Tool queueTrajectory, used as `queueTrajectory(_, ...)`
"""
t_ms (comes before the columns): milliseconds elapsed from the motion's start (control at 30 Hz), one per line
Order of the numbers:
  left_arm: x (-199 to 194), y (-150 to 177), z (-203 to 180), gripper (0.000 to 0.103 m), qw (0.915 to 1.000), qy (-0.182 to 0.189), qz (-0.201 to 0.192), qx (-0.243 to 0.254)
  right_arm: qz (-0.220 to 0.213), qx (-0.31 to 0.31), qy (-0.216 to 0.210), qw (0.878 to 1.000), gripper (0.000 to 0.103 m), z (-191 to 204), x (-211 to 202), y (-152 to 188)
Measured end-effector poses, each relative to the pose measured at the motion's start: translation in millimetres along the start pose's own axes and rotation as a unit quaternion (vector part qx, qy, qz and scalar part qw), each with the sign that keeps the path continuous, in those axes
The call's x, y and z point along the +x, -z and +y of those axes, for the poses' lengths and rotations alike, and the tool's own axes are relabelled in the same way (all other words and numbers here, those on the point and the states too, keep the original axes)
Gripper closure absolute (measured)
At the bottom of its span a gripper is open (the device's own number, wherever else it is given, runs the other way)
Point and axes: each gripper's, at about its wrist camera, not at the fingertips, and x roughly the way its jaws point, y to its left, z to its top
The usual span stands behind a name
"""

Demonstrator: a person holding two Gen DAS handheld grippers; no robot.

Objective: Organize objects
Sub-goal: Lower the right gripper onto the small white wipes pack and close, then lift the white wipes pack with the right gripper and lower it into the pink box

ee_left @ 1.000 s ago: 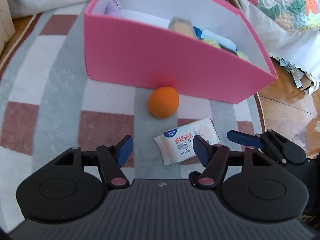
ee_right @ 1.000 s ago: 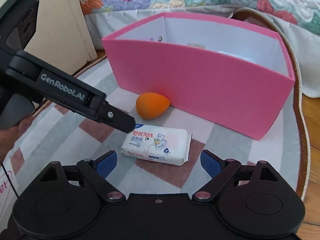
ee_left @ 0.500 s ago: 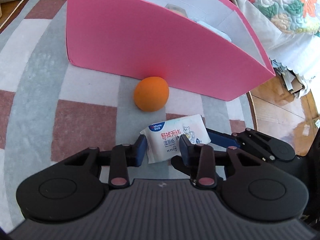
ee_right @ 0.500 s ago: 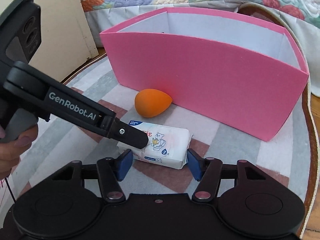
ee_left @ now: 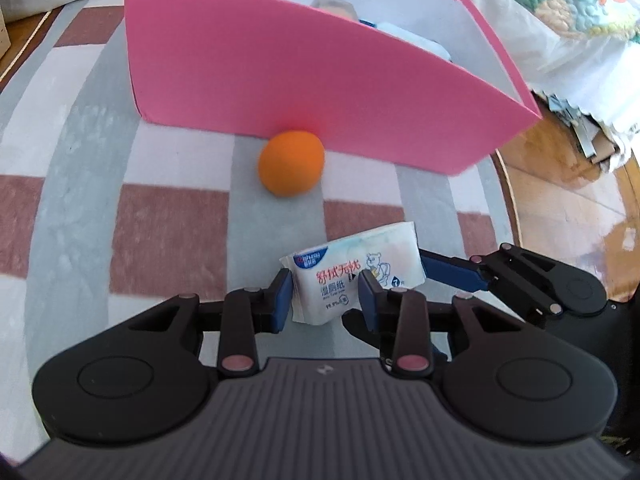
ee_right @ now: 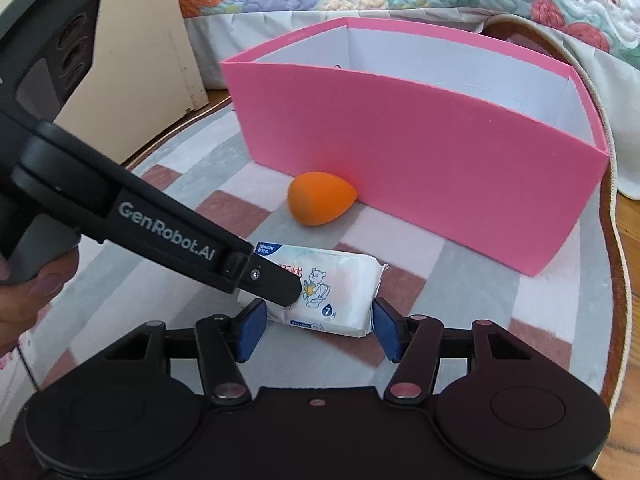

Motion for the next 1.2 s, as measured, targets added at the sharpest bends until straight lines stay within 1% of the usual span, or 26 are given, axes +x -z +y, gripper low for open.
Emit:
queueTrajectory(133,-17,11,-5,0.069,0.9999,0.008,0.007,0.005,0.004,0.014,-0.014,1.000,0.031,6,-21,-2)
queueTrajectory(300,-37,17,-8,0.069,0.9999,0.015,-0.001,-0.001,-0.002,0.017,-0.017,1.000,0.031,17,-40,-2)
queueTrajectory(433,-55,20,-15,0.069,0.9997,0.020,-0.017,0.000,-0.018,0.021,-0.014,1.000,0.031,23,-55,-4)
queueTrajectory(500,-63,20,-20,0.069,0.9996,0.024,-0.017,-0.007,-0.023,0.024,-0.008,0.999,0.031,25,-61,-4)
queueTrajectory(600,-75,23,-36,0.069,0.9994,0.020,-0.023,0.017,-0.035,0.037,0.007,0.999,0.031,28,-73,-1)
queueTrajectory(667,-84,24,-45,0.069,0.9990,0.017,-0.024,0.032,-0.036,0.043,0.012,0.998,0.032,30,-82,0)
queueTrajectory(833,-105,25,-56,0.069,0.9982,0.027,-0.036,0.040,-0.052,0.042,0.026,0.997,0.033,38,-106,-1)
queueTrajectory(933,-117,25,-61,0.069,0.9974,0.040,-0.043,0.041,-0.063,0.030,0.038,0.997,0.035,42,-117,-4)
queueTrajectory(1067,-131,22,-67,0.069,0.9962,0.041,-0.058,0.049,-0.077,0.025,0.044,0.996,0.038,43,-134,-11)
queueTrajectory(1200,-147,15,-69,0.069,0.9955,0.045,-0.070,0.046,-0.095,0.007,0.051,0.994,0.040,49,-149,-21)
